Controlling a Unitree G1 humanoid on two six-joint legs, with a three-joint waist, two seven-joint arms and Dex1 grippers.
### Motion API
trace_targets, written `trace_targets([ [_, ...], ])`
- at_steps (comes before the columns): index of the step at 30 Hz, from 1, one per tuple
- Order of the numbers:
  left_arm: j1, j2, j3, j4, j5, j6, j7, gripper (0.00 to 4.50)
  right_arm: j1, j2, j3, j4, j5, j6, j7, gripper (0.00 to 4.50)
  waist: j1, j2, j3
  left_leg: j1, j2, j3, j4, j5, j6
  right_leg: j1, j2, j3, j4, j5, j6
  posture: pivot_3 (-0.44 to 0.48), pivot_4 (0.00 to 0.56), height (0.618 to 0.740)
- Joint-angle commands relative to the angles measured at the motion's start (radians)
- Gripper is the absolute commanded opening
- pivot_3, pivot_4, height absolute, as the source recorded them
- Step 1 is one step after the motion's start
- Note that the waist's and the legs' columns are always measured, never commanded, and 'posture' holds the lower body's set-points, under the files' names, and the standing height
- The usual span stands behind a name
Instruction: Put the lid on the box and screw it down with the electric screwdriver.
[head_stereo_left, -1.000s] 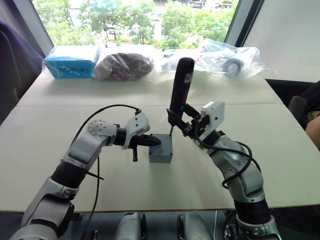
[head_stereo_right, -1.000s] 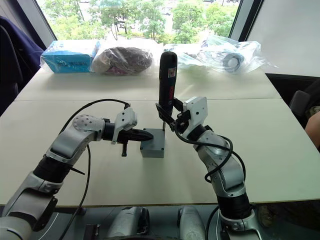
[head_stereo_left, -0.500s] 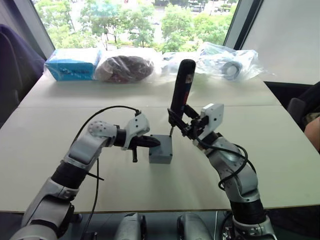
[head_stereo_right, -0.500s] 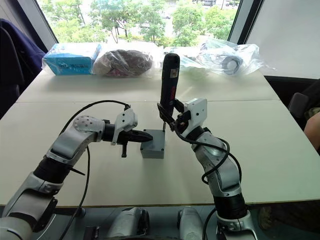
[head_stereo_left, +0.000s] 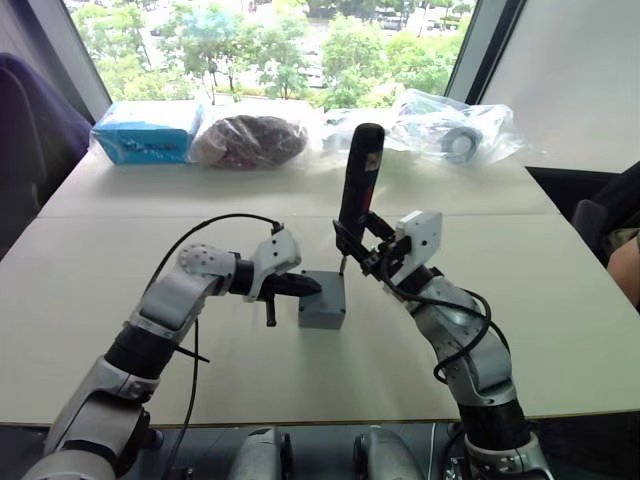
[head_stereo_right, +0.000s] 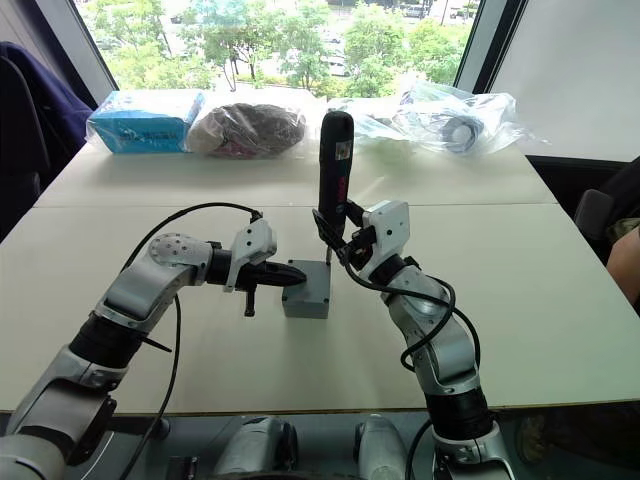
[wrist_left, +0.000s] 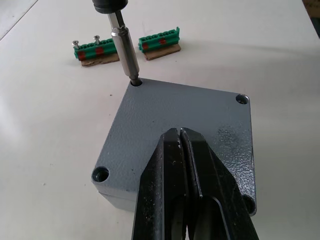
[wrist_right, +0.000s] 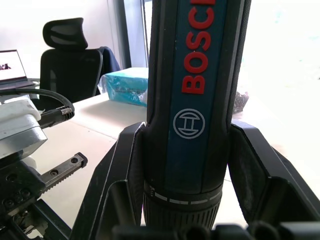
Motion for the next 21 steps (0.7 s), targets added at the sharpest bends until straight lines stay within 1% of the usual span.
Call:
trace_targets([
  [1,0.009,0.002,-0.019,-0.002,0.021,0.009,0.002,0.0,0.065,-0.012,0.028,0.109,-0.024,0.081,0.004,1.82,0.0,0.0,-0.001,0.0,0.0,0.0,-0.001,0.0,0.0,0.0,0.0,0.0,0.0,0.0,0.0,0.0,0.15,0.74],
  [10,0.013,0.003,-0.02,-0.005,0.023,0.011,0.005,0.0,0.088,-0.016,0.048,0.127,-0.038,0.08,0.022,1.82,-0.002,-0.001,-0.003,0.006,-0.001,0.0,-0.009,0.0,0.0,0.0,-0.006,0.0,-0.003,-0.002,-0.004,0.0,0.15,0.74],
  [17,0.01,0.002,-0.017,-0.001,0.027,0.009,0.005,0.0,0.092,-0.02,0.053,0.134,-0.037,0.091,0.035,1.82,-0.003,-0.001,-0.004,0.012,-0.001,0.0,-0.014,-0.001,-0.002,0.003,-0.009,0.0,-0.007,-0.003,-0.005,0.0,0.15,0.74],
  [21,0.009,-0.001,-0.016,0.001,0.029,0.009,0.005,0.0,0.088,-0.021,0.05,0.133,-0.039,0.09,0.037,1.82,-0.003,-0.001,-0.008,0.015,-0.003,0.0,-0.024,-0.001,-0.005,0.004,-0.011,0.0,-0.014,-0.003,-0.006,0.0,0.15,0.74],
])
